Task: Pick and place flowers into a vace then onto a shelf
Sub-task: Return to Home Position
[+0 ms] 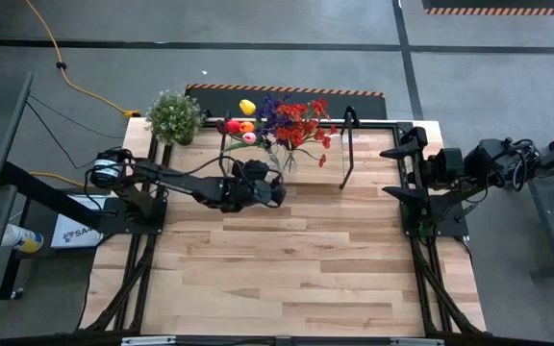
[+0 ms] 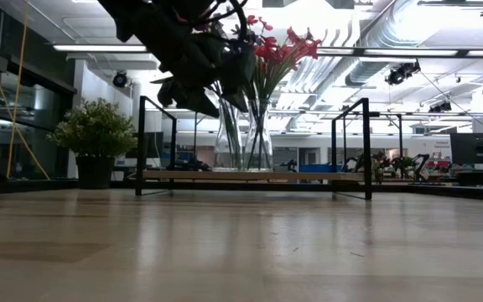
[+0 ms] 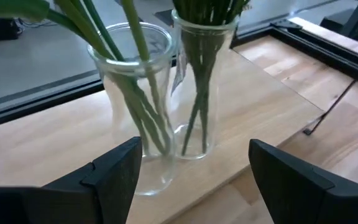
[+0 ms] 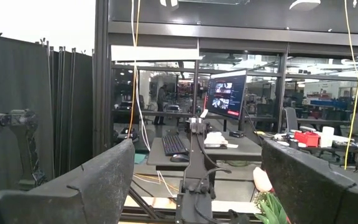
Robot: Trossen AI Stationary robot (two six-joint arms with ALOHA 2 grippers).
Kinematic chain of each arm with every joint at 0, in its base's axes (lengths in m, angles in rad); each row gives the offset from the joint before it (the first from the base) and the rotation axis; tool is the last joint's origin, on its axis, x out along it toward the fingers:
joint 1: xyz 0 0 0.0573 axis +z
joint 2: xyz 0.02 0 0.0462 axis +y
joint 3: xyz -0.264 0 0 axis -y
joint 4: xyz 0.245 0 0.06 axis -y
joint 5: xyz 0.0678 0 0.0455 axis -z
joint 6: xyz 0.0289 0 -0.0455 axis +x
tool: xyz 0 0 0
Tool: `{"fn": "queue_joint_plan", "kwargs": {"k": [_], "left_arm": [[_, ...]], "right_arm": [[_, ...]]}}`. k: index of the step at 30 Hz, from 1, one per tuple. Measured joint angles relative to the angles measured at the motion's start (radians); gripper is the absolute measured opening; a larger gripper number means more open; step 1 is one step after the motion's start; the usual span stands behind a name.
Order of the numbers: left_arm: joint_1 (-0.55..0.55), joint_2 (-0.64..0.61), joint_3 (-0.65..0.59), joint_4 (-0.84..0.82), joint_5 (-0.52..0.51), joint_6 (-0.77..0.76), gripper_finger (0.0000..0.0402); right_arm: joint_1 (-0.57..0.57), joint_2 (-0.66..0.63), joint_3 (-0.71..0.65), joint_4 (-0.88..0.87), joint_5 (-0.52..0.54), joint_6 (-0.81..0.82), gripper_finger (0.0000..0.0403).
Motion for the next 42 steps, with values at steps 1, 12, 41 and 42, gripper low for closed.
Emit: {"fn": "queue_joint_plan", "kwargs": {"k": [1,12,41,42], "left_arm": [[-0.009,0.000,0.000,-0.001,-0.008,-0.005,0.0326],[-0.056,-0.053,-0.002,-0.031,-0.091,0.000,0.0326],[-0.381,-0.145,0.465,-0.662,-0.100,0.002,0.0326],[-0.399,-0.155,0.470,-0.685,-0.110,-0.007,0.0326]], "right_arm": [[0.000,0.000,0.000,0.000,0.000,0.000,0.0337],[0.000,0.000,0.000,0.015,0.016,-0.006,0.0339],[0.001,-0.056,0.000,-0.006,0.041,-0.003,0.0337],[0.000,-0.063,0.000,-0.009,0.041,-0.001,0.0338]]}}
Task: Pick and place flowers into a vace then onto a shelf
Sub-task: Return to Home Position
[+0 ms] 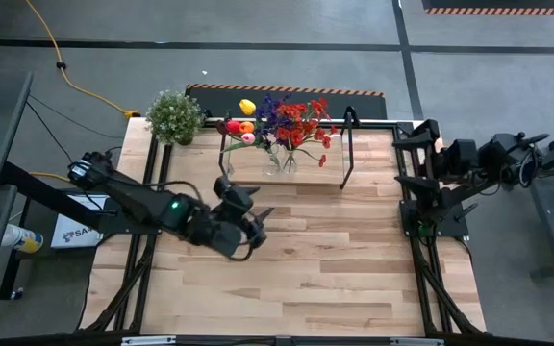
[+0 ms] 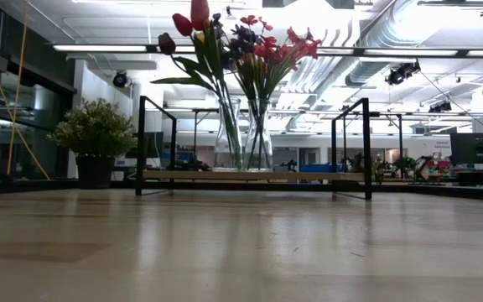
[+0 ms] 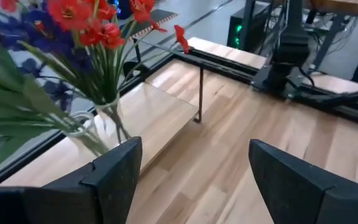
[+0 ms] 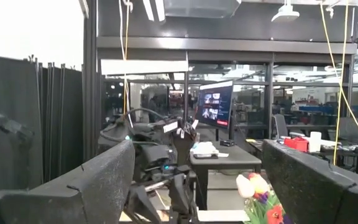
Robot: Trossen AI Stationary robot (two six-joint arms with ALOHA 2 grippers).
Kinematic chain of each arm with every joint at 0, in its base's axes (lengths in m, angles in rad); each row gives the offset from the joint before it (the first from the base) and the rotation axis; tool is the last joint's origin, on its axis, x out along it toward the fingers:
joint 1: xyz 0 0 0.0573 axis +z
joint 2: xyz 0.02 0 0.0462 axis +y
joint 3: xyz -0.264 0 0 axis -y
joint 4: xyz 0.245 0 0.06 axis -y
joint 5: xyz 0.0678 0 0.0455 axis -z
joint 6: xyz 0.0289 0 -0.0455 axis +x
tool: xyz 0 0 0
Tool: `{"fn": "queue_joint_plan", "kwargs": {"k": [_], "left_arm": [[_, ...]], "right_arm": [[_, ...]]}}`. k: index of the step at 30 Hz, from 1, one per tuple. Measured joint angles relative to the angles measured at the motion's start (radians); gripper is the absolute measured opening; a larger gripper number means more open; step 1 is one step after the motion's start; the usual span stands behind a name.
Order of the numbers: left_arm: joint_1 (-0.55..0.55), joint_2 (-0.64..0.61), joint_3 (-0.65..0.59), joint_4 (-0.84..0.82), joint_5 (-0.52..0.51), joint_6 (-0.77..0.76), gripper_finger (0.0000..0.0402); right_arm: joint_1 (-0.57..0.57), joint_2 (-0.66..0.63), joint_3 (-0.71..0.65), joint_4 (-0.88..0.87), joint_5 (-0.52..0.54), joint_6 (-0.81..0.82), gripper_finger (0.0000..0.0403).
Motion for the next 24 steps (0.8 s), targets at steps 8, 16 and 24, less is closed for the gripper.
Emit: {"fn": "queue_joint_plan", "kwargs": {"k": [8,16,24], "left_arm": [[-0.127,-0.089,0.001,-0.107,-0.033,-0.024,0.0326],[-0.205,-0.140,0.000,-0.236,-0.049,-0.089,0.0326],[-0.283,-0.142,0.000,-0.503,-0.139,-0.406,0.0326]], "right_arm": [[0.000,-0.070,0.000,-0.013,0.000,0.085,0.0338],[0.000,-0.151,0.000,-0.217,-0.003,0.248,0.0338],[0.000,-0.205,0.000,-0.320,0.003,0.278,0.0338]]}}
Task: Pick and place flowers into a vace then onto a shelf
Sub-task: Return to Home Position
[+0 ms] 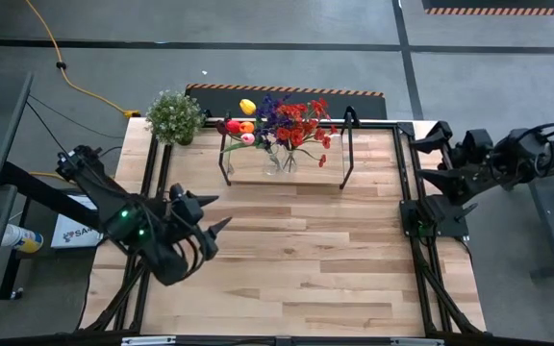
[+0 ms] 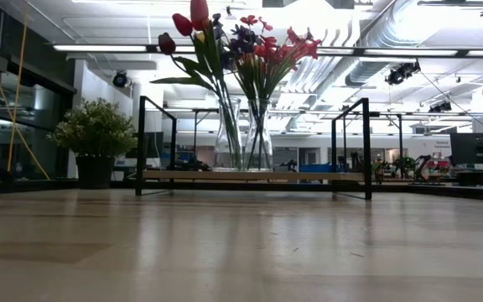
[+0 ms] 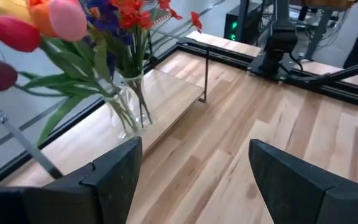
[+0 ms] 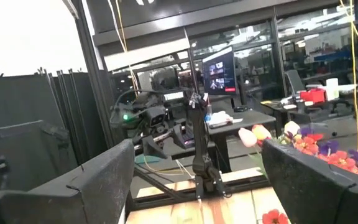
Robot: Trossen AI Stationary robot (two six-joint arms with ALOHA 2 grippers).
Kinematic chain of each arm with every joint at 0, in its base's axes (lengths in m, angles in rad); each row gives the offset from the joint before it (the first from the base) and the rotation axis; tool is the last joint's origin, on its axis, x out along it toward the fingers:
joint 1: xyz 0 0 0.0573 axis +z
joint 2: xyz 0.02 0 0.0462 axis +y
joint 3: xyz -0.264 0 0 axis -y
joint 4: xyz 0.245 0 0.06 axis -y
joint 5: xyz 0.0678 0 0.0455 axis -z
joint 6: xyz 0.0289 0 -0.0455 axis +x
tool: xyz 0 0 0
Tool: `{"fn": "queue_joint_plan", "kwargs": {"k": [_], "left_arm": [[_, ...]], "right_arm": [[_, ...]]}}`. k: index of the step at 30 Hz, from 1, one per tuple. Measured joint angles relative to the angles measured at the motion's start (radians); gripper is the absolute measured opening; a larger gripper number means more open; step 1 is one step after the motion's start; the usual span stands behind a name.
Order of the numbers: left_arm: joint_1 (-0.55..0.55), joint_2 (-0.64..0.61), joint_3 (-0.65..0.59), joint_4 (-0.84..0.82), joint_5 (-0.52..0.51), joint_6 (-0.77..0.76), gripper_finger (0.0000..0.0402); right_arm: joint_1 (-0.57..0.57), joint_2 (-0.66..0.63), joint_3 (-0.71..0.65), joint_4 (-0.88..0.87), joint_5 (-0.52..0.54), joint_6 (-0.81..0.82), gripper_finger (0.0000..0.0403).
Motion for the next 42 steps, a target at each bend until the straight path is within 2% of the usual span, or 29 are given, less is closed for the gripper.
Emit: {"fn": "queue_joint_plan", "kwargs": {"k": [8,11,15,20,24,29,35,42], "left_arm": [[-0.085,0.000,0.000,-0.141,-0.042,-0.156,0.0326],[-0.090,0.000,-0.007,-0.182,-0.035,-0.203,0.0326],[-0.087,-0.018,-0.103,-0.186,-0.051,-0.309,0.0326],[-0.088,-0.085,-0.276,-0.156,-0.042,-0.459,0.0326],[-0.087,-0.155,-0.413,0.007,-0.047,-0.445,0.0326],[-0.087,-0.241,-0.554,0.215,-0.021,-0.319,0.0326],[-0.086,-0.339,-0.646,0.241,-0.040,-0.300,0.0326],[-0.048,-0.432,-0.681,0.256,-0.046,-0.261,0.0326]], "right_arm": [[0.000,-0.021,0.000,-0.011,0.003,-0.056,0.0338],[0.000,-0.020,0.000,-0.038,0.049,-0.033,0.0339],[0.000,-0.019,0.000,-0.096,0.085,0.079,0.0337],[0.000,-0.019,0.000,-0.113,0.078,0.074,0.0339],[0.000,-0.023,0.000,-0.112,0.088,0.024,0.0338],[0.000,-0.055,0.000,-0.127,0.088,-0.010,0.0338],[0.000,-0.130,0.000,-0.174,0.098,-0.022,0.0339],[0.000,-0.191,-0.001,-0.213,0.127,-0.082,0.0339]]}}
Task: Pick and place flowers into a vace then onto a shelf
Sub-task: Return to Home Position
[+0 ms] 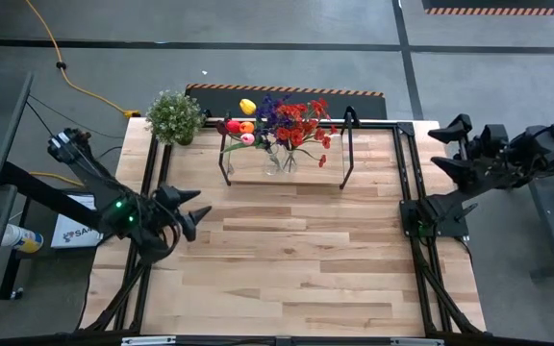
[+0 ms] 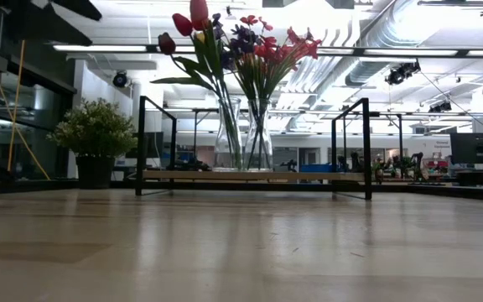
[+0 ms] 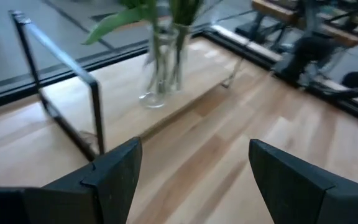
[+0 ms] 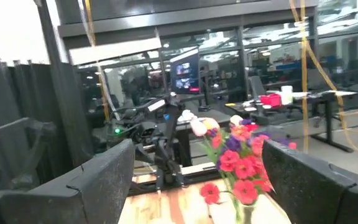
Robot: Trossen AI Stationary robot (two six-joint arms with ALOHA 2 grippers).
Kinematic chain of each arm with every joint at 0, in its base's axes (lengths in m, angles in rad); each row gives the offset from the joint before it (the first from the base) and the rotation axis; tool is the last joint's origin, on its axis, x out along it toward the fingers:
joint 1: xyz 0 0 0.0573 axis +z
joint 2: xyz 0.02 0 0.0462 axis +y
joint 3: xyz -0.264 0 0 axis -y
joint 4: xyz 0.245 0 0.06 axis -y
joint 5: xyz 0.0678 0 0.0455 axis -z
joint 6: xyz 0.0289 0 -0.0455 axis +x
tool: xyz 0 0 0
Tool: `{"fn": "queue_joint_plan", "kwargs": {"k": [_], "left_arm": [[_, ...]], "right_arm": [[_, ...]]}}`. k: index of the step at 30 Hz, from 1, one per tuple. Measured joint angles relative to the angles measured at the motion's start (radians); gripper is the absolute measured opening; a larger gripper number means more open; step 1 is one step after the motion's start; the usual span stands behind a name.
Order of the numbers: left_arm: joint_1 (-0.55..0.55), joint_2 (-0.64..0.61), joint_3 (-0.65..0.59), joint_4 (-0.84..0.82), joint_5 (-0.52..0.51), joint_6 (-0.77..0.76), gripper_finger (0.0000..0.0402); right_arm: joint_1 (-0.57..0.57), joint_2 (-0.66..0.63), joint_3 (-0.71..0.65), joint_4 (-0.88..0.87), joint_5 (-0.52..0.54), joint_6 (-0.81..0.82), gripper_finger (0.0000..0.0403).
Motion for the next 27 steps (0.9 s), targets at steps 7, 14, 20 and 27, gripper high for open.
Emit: {"fn": "queue_joint_plan", "kwargs": {"k": [7,14,20,27], "left_arm": [[0.158,0.000,-0.029,0.106,0.086,0.125,0.0326],[0.290,-0.018,-0.129,0.355,0.191,0.312,0.0326],[0.373,-0.076,-0.200,0.443,0.210,0.379,0.0326],[0.402,-0.167,-0.241,0.508,0.223,0.470,0.0326]], "right_arm": [[0.000,-0.011,-0.012,-0.046,0.019,0.000,0.0338],[0.000,-0.018,-0.056,-0.059,0.082,-0.011,0.0337],[0.000,-0.053,-0.054,-0.057,0.092,-0.019,0.0338],[0.000,-0.120,-0.053,-0.065,0.091,-0.045,0.0338]]}}
